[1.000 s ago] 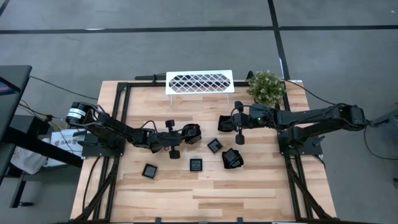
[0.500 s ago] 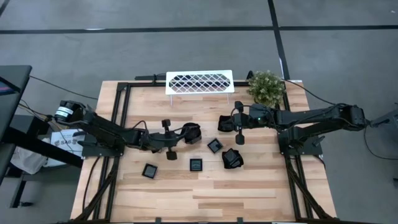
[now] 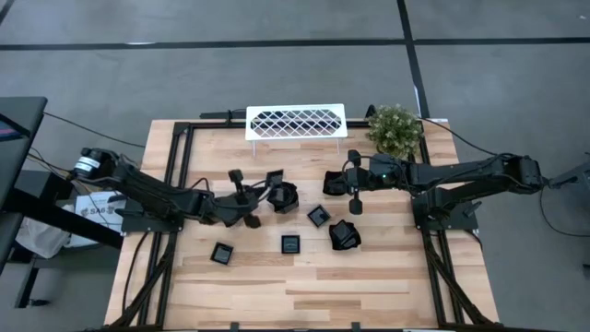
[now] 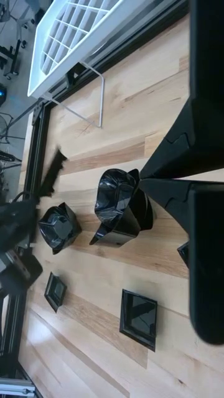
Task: Pick & Place Mini shaped plates
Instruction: Put the black square plate on the shelf
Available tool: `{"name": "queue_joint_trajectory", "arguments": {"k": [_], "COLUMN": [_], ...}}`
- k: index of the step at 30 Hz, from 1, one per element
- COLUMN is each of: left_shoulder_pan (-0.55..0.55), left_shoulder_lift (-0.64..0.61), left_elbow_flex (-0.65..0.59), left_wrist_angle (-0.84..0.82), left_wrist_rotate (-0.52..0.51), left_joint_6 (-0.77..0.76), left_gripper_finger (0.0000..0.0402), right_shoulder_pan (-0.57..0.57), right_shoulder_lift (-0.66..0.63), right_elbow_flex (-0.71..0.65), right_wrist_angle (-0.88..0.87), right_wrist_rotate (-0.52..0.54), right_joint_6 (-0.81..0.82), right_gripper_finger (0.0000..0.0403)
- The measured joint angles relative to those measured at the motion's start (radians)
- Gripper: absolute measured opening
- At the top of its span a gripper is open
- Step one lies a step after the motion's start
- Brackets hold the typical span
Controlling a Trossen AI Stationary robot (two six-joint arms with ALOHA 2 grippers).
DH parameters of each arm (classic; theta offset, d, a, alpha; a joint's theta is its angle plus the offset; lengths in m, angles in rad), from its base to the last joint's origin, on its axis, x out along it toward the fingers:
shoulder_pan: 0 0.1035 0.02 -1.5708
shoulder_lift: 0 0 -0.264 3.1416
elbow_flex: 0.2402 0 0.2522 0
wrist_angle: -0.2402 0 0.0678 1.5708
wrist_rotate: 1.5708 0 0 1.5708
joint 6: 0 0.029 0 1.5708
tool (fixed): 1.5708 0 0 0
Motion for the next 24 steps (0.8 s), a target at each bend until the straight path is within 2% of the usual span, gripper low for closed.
{"name": "queue_joint_trajectory", "arguments": {"k": [8, 15, 17, 24], "left_shoulder_pan": [0.05, 0.24, 0.31, 0.533], "left_shoulder_lift": [-0.092, -0.221, -0.244, -0.248], "left_elbow_flex": [0.0, 0.0, 0.0, 0.0], "left_wrist_angle": [0.003, 0.006, 0.005, 0.019], "left_wrist_rotate": [-0.121, -0.119, -0.06, 0.275], "left_joint_6": [0.275, 0.421, 0.469, 0.549], "left_gripper_finger": [0.0005, 0.0005, 0.0005, 0.0005], "right_shoulder_pan": [0.0, 0.006, 0.006, 0.006], "right_shoulder_lift": [0.0, 0.0, 0.0, 0.0], "right_elbow_flex": [0.0, 0.0, 0.0, 0.0], "right_wrist_angle": [0.001, 0.019, 0.02, -0.004], "right_wrist_rotate": [0.0, 0.0, 0.0, 0.0], "right_joint_6": [0.0, 0.0, 0.001, 0.035], "right_gripper_finger": [0.0006, 0.0006, 0.0006, 0.0006]}}
